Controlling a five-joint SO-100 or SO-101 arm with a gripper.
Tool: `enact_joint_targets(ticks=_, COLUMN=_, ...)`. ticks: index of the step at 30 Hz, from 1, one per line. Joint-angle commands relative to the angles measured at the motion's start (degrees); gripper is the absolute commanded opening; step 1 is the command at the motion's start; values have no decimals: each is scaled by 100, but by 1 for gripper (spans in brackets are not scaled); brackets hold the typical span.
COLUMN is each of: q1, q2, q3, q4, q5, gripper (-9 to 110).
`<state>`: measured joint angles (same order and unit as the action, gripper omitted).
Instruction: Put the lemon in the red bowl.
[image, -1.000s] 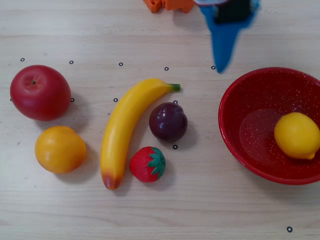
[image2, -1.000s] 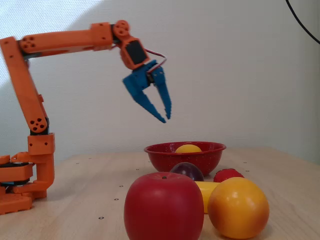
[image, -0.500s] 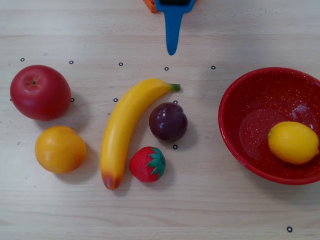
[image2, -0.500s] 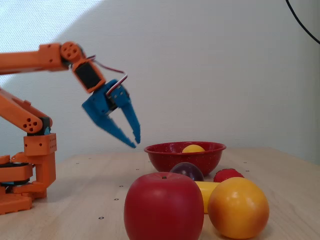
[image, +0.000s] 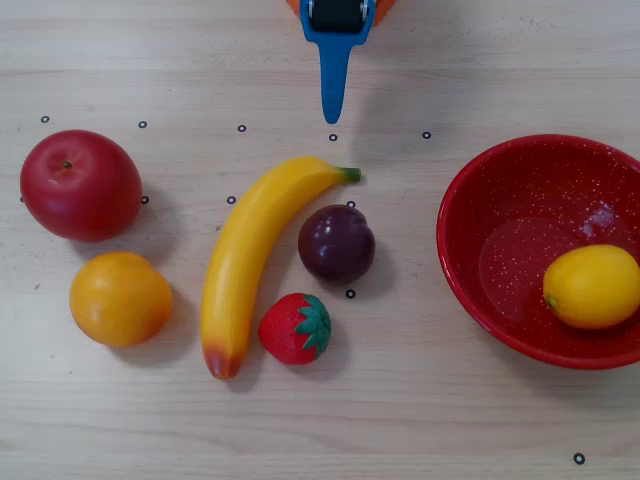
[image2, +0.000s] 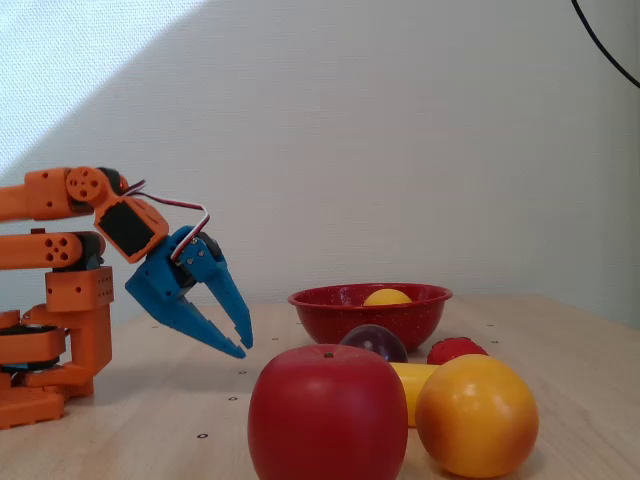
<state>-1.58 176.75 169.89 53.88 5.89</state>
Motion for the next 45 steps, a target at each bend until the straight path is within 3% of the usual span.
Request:
enact_joint_targets(ticks=1, q1=-141, q2=255, q3=-123, q4=-281, q5=114, gripper=0)
enact_joint_targets(ticks=14, q1=-237, q2=835, q3=879, q4=-1318, q5=299, gripper=0)
enact_joint_targets(ticks=45, q1=-35, q2=835, q3=879, q4=-343, q5=-466, gripper=0)
